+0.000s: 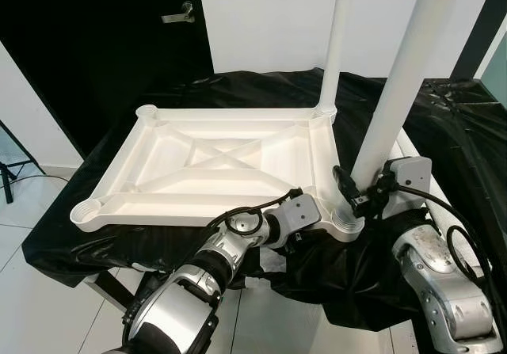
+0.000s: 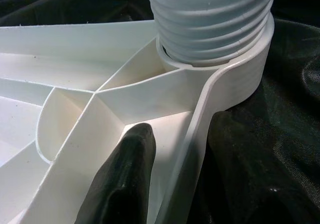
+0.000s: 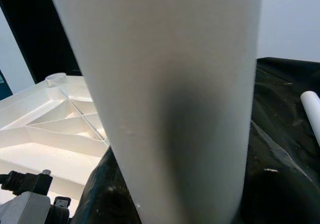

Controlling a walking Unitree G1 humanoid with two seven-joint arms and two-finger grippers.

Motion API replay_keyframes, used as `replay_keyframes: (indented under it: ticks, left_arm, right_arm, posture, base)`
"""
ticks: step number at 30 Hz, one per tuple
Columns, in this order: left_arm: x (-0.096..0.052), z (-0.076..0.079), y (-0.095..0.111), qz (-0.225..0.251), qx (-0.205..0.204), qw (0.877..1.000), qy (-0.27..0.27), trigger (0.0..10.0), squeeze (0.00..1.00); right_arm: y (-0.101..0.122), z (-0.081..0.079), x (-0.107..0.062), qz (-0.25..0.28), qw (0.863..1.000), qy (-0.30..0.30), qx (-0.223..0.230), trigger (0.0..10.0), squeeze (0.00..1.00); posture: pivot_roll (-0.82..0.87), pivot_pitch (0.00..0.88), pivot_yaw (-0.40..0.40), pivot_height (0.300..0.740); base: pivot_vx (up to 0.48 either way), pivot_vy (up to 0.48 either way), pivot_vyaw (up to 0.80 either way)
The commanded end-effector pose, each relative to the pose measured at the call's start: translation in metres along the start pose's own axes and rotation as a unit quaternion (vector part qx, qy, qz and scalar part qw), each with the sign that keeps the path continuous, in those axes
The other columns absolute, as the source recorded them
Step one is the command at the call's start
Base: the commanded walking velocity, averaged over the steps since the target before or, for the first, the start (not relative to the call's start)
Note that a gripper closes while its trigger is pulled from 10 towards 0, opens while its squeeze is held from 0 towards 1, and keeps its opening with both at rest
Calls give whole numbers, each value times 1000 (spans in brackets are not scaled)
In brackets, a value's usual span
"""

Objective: Building children table

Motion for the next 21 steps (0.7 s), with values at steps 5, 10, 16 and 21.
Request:
replay_keyframes:
  ticks: [5, 10, 16, 21]
  left_arm:
    - [-6, -1, -18, -33, -23, 999, 23, 10000, 0]
    - [-6, -2, -17, -33, -20, 999, 22, 10000, 0]
    - [-6, -1, -17, -34, -19, 999, 20, 10000, 0]
    - [-4, 1, -16, -32, -19, 999, 19, 10000, 0]
  right_arm:
    - [-75, -11, -20, -173, 984, 13, 40, 10000, 0]
    - [-77, -9, -19, -199, 967, -37, 153, 10000, 0]
    - [-75, -7, -15, -213, 954, -62, 203, 10000, 0]
    - [-68, -4, -11, -224, 950, -60, 208, 10000, 0]
  posture:
    - [-183, 0, 68, 740]
    - [-190, 0, 73, 740]
    - [-192, 0, 74, 740]
    - [-189, 0, 61, 740]
  base:
    - [0, 0, 0]
    - [0, 0, 0]
    - [0, 0, 0]
    - [0, 0, 0]
Point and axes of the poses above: a point about 5 cm out from each wrist's last joint towards the gripper, its own x axis pointing out of the wrist towards the gripper, its own y axis along the axis of the wrist's last joint, z = x × y, the point moved 2 cm from there along x, pointing out of the wrist towards the gripper, and after that the axes turned 1 degree about x, right-handed, at the moved point
